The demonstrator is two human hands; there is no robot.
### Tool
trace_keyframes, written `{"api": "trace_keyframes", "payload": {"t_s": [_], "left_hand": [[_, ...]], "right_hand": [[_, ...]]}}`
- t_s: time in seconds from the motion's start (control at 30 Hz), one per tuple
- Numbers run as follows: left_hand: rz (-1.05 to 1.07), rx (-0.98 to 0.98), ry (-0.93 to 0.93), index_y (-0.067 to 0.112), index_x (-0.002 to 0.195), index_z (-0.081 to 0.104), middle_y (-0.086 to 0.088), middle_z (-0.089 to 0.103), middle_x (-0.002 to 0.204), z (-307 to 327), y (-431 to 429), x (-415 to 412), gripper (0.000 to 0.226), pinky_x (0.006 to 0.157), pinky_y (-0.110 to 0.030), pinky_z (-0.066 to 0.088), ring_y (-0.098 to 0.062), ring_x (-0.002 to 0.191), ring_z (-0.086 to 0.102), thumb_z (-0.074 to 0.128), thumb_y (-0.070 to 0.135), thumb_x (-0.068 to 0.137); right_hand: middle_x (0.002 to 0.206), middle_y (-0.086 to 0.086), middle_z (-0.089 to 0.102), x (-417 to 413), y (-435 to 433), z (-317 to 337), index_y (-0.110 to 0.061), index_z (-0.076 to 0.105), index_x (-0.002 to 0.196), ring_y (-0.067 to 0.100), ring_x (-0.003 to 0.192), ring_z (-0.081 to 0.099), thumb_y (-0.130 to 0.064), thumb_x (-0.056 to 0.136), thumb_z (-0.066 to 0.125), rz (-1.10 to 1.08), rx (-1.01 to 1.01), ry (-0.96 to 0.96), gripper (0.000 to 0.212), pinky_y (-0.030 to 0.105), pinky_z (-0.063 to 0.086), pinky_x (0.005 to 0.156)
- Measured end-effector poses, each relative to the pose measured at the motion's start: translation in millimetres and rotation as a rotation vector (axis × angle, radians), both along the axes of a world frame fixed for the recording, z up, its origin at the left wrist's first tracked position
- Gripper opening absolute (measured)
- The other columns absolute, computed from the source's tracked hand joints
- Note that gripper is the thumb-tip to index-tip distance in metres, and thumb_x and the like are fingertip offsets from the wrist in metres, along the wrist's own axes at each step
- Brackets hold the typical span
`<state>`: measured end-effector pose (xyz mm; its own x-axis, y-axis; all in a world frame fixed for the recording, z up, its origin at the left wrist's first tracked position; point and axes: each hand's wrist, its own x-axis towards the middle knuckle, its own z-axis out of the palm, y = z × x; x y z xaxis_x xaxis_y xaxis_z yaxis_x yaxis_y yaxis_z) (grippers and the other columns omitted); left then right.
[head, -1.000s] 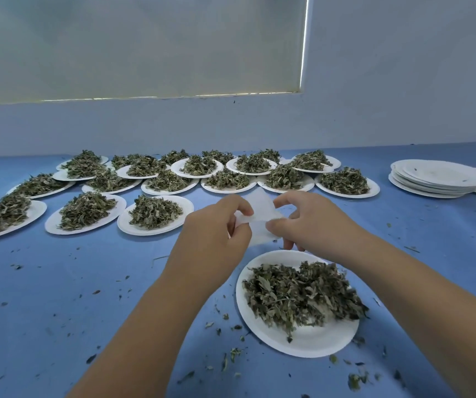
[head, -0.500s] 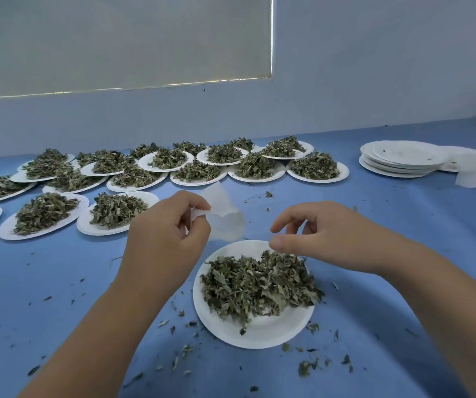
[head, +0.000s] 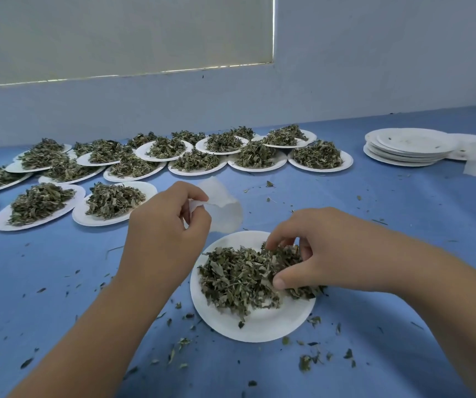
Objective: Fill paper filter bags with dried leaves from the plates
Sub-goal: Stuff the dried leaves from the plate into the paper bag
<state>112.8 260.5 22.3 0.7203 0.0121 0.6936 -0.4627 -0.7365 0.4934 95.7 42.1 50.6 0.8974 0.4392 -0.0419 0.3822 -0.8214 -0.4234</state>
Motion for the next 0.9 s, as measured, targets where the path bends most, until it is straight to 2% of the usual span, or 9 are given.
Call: {"api": "trace_keyframes", "payload": {"t_s": [0.07,0.2,0.37,0.43,0.57,0.7,0.8,0.9], "left_hand": [[-0.006,-0.007,0.007,0.027,0.084,0.06,0.01,0.039,0.055,-1,0,0,0.02,0.052,-0.007,0.032,-0.005,0.052,0.042,0.057,0.007,0.086],[-0.008,0.001,-0.008,0.026,0.085,0.06,0.011,0.039,0.056,-2,0,0,0.022,0.053,-0.008,0.033,-0.004,0.053,0.042,0.059,0.004,0.086],[-0.003,-0.018,0.016,0.028,0.085,0.06,0.014,0.045,0.058,-5,0,2,0.021,0.051,-0.011,0.033,-0.004,0.053,0.042,0.058,0.007,0.087],[0.011,-0.016,0.02,0.028,0.085,0.06,0.015,0.046,0.058,-5,0,4,0.021,0.05,-0.014,0.03,-0.004,0.054,0.043,0.058,0.007,0.087],[0.027,-0.004,0.006,0.026,0.084,0.06,0.012,0.039,0.055,-6,0,5,0.02,0.052,-0.018,0.029,-0.004,0.054,0.043,0.058,0.006,0.087],[0.01,-0.021,-0.004,0.027,0.084,0.061,0.011,0.041,0.055,-5,0,4,0.013,0.052,-0.011,0.033,-0.003,0.054,0.043,0.052,0.017,0.085],[0.008,-0.035,-0.009,0.025,0.084,0.063,0.011,0.042,0.055,-4,-1,4,0.013,0.054,-0.009,0.034,-0.003,0.055,0.044,0.05,0.02,0.083],[0.019,-0.032,-0.014,0.023,0.083,0.064,0.011,0.042,0.055,-3,-1,4,0.012,0.054,-0.008,0.033,-0.002,0.056,0.045,0.053,0.016,0.084]], "right_hand": [[0.079,-0.023,0.046,0,1,0,-0.046,0.061,0.109,-0.025,0.073,0.042,-0.057,0.073,0.072,-0.007,-0.012,-0.01,0.039,0.01,0.035,0.054],[0.083,-0.023,0.048,0,1,-2,-0.046,0.061,0.108,-0.012,0.073,0.048,-0.058,0.075,0.069,-0.015,-0.026,-0.015,0.036,0.013,0.033,0.059],[0.088,-0.024,0.047,-1,4,-6,-0.045,0.059,0.113,-0.01,0.079,0.047,-0.068,0.062,0.072,0.01,-0.028,-0.017,0.057,0.015,0.034,0.062],[0.09,-0.024,0.046,-2,6,-8,-0.045,0.059,0.113,-0.009,0.081,0.044,-0.067,0.062,0.074,0.025,-0.041,-0.029,0.058,0.019,0.038,0.066],[0.084,-0.02,0.044,-2,12,-9,-0.043,0.062,0.113,-0.005,0.079,0.044,-0.055,0.074,0.073,0.028,-0.065,-0.065,0.042,0.021,0.041,0.068],[0.085,-0.021,0.047,-2,11,-8,-0.043,0.063,0.111,-0.005,0.077,0.046,-0.046,0.082,0.068,0.032,-0.066,-0.085,0.029,0.014,0.036,0.063],[0.089,-0.02,0.051,-3,10,-7,-0.043,0.064,0.107,-0.003,0.083,0.05,-0.043,0.084,0.067,0.036,-0.051,-0.081,0.023,0.015,0.042,0.068],[0.092,-0.02,0.056,-3,9,-5,-0.045,0.065,0.102,0.0,0.083,0.055,-0.043,0.083,0.068,0.024,-0.008,-0.064,0.02,0.023,0.05,0.072]]}}
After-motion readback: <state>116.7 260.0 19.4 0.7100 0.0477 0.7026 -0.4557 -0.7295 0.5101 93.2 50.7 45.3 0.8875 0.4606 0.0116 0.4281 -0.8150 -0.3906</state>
